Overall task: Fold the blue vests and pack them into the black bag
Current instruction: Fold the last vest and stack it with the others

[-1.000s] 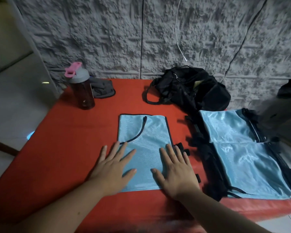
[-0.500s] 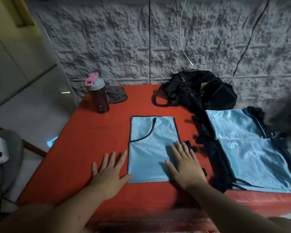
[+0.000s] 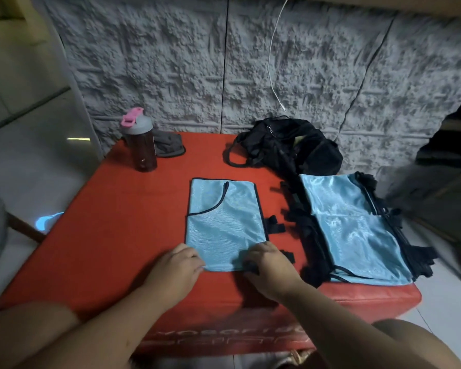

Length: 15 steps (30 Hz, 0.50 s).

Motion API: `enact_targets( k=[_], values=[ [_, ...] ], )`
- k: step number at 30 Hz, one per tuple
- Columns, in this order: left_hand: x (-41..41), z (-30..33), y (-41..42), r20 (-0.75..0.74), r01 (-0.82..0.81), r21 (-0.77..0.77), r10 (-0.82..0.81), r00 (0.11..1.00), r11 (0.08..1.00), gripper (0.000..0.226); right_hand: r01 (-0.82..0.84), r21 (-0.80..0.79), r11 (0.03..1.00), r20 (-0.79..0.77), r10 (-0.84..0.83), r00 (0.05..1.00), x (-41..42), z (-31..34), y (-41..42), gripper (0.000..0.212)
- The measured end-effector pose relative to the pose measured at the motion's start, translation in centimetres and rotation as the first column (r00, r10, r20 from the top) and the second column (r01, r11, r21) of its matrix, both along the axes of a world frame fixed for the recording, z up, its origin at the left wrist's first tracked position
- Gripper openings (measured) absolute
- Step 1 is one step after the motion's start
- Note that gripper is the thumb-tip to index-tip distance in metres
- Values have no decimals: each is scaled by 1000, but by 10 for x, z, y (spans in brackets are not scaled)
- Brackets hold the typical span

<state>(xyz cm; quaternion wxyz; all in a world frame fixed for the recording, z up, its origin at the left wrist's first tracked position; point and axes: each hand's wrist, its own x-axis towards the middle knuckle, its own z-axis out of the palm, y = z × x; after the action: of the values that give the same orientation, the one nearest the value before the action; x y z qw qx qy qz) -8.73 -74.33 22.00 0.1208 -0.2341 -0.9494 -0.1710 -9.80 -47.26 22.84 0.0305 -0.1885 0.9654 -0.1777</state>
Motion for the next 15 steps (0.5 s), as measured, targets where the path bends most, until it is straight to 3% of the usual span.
enact_targets(
  k=[2, 5, 7, 10, 13, 15],
  values=[
    [-2, -2, 3, 3, -15, 25, 15, 1000, 1000, 33, -13, 30, 999, 3, 13, 1000, 0, 1, -1, 50],
    [-5, 3, 7, 59, -72, 158, 64, 996, 985, 18, -22, 98, 995, -46, 27, 999, 0, 3, -6, 64],
    [-6, 11, 8, 87, -105, 233, 87, 992, 967, 10, 22, 137, 990, -131, -4, 991, 0, 2, -9, 56],
    [-4, 22, 6, 150, -153, 298, 113, 982, 942, 10, 101, 160, 982, -283, -53, 958, -1, -3, -8, 26],
    [-1, 28, 2, 190, -154, 304, 98, 977, 940, 6, 128, 240, 962, -297, -53, 953, -3, -4, 1, 18],
    [3, 29, -1, 269, -152, 212, 92, 959, 966, 23, 140, 294, 946, -269, -59, 961, 0, -1, 7, 20]
  ],
)
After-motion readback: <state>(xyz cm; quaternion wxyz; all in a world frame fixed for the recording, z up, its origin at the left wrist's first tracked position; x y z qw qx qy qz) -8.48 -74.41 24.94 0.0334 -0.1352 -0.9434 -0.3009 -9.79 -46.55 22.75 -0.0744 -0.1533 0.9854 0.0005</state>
